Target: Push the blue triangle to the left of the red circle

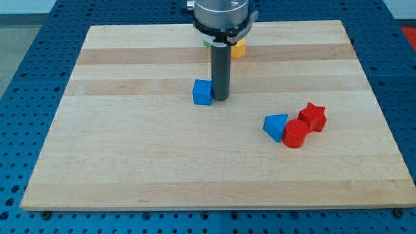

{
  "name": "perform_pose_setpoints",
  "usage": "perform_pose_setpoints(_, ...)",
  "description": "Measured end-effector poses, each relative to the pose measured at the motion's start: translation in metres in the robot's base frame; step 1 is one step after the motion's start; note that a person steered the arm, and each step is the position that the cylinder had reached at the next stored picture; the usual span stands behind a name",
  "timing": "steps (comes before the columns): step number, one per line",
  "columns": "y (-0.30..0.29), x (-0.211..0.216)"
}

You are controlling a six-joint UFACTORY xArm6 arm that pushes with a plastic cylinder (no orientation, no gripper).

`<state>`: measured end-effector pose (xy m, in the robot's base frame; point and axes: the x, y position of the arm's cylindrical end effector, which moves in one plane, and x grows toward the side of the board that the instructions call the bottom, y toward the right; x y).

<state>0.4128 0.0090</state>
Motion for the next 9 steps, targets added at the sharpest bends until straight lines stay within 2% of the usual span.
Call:
perform_pose_setpoints(2,0.060,0.009)
perform_pose_setpoints(4,0.080,0.053)
perform_pose_setpoints(5,0.099,0.058)
perform_pose_setpoints(7,0.112,0.063)
perform_pose_setpoints(9,0.109,0.091)
